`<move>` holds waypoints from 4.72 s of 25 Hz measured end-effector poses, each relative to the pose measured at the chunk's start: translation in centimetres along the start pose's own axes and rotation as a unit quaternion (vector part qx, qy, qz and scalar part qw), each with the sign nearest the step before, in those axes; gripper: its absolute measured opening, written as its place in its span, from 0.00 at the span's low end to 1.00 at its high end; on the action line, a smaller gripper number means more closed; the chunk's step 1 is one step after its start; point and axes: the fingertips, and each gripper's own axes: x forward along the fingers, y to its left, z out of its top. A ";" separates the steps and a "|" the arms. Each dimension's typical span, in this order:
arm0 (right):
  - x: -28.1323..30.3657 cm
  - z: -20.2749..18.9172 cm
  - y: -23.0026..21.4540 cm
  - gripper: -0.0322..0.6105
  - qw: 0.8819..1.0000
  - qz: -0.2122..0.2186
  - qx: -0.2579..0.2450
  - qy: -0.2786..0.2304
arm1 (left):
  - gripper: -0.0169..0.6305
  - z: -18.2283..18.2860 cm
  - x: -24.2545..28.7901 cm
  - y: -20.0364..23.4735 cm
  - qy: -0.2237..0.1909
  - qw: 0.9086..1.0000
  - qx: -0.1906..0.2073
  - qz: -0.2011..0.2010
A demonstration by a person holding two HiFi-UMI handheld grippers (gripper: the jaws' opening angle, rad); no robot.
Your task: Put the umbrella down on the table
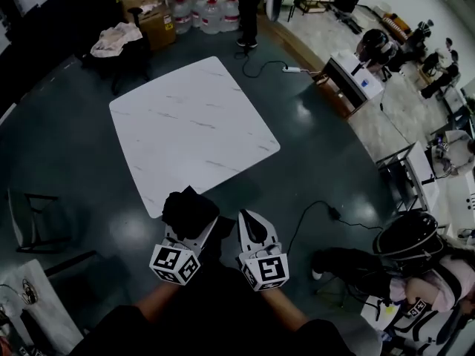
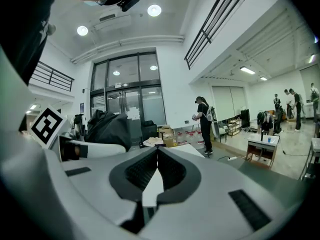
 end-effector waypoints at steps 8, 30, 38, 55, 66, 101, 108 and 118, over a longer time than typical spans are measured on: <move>10.3 3.3 -3.4 0.08 1.000 0.009 -0.027 0.014 | 0.59 3.8 8.3 6.5 0.009 0.999 -0.033 0.002; 27.9 4.4 -12.8 0.08 0.998 0.056 -0.014 0.031 | 0.59 6.2 24.7 15.9 0.051 0.995 -0.063 0.055; 35.4 3.5 -16.2 0.07 0.991 0.128 -0.001 0.046 | 0.59 4.8 33.3 19.1 0.091 0.989 -0.064 0.099; 45.7 -1.0 -25.4 0.08 0.978 0.168 0.006 0.123 | 0.59 -3.0 46.8 28.8 0.221 0.954 -0.071 0.190; 48.5 -3.3 -27.8 0.08 0.972 0.179 0.004 0.155 | 0.59 -8.9 50.1 33.1 0.302 0.920 -0.106 0.226; 40.0 -2.0 -24.0 0.07 0.982 0.132 0.014 0.135 | 0.59 -3.1 42.5 28.1 0.204 0.960 -0.065 0.181; 35.4 2.4 -21.1 0.08 0.990 0.105 0.018 0.090 | 0.59 2.4 36.9 20.9 0.130 0.981 -0.052 0.134; 30.8 4.8 -15.2 0.08 0.994 0.094 -0.010 0.058 | 0.58 8.8 28.8 14.3 0.028 0.996 -0.014 0.080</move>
